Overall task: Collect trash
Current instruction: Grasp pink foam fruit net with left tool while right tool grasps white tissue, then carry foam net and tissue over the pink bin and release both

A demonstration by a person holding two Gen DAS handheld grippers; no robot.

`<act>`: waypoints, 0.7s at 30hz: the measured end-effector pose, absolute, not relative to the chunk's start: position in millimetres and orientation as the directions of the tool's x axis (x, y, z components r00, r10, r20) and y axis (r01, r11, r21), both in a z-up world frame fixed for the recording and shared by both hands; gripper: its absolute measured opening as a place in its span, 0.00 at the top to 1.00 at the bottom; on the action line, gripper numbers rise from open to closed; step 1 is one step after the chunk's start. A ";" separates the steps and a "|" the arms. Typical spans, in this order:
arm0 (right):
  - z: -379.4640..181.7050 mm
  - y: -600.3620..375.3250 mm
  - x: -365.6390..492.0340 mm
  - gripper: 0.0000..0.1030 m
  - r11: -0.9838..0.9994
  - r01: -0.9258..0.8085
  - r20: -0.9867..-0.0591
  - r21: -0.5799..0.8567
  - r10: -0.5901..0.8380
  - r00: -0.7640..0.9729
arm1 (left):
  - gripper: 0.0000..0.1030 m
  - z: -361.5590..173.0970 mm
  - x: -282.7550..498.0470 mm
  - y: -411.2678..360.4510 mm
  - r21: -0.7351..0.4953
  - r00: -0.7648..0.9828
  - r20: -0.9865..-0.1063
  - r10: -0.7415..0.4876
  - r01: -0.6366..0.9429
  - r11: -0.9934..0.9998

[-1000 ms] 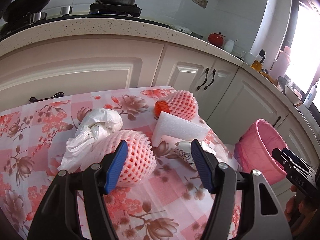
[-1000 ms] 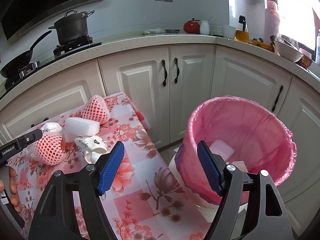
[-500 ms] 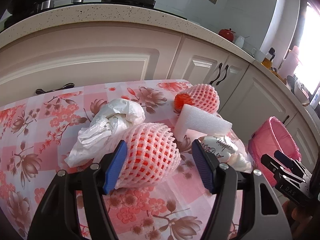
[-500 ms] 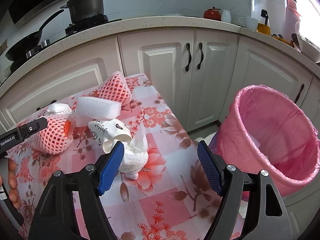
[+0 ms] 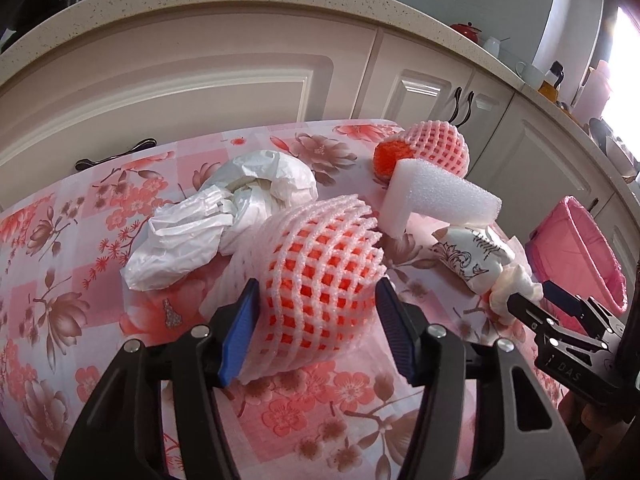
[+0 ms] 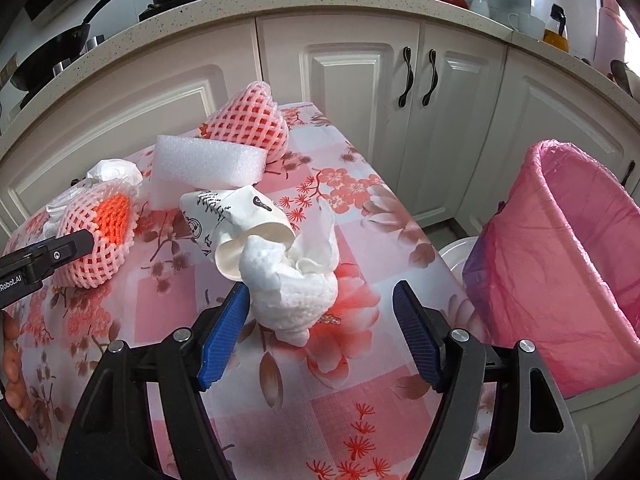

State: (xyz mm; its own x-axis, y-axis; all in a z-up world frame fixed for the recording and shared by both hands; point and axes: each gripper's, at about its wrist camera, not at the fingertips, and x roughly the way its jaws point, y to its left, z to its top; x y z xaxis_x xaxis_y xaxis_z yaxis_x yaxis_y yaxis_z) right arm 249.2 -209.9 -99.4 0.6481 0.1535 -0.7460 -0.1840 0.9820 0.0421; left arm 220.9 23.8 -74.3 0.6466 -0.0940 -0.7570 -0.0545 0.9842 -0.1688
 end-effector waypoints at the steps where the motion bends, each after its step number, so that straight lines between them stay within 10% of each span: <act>1: -100.9 -208.8 249.8 0.37 0.982 -0.186 -0.748 0.041 0.154 0.645 | 0.53 -74.9 220.4 23.5 -0.168 0.645 -0.758 -0.094 -0.053 0.984; 12: -107.0 -202.6 254.4 0.66 0.975 -0.216 -0.759 0.061 0.185 0.624 | 0.73 -75.3 208.8 26.0 -0.185 0.643 -0.758 -0.112 -0.047 0.982; 21: -96.8 -208.9 240.4 0.70 0.975 -0.213 -0.734 0.066 0.192 0.652 | 0.73 -62.2 192.4 20.2 -0.199 0.659 -0.741 -0.131 -0.029 0.980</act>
State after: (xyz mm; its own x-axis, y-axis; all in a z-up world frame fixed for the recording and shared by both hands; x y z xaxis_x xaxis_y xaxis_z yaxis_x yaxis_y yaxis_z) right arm 240.4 -208.9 -96.8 0.6519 0.1920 -0.7336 -0.2131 0.9748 0.0657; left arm 192.4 20.2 -62.2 0.6588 -0.1314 -0.7407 -0.0285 0.9795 -0.1992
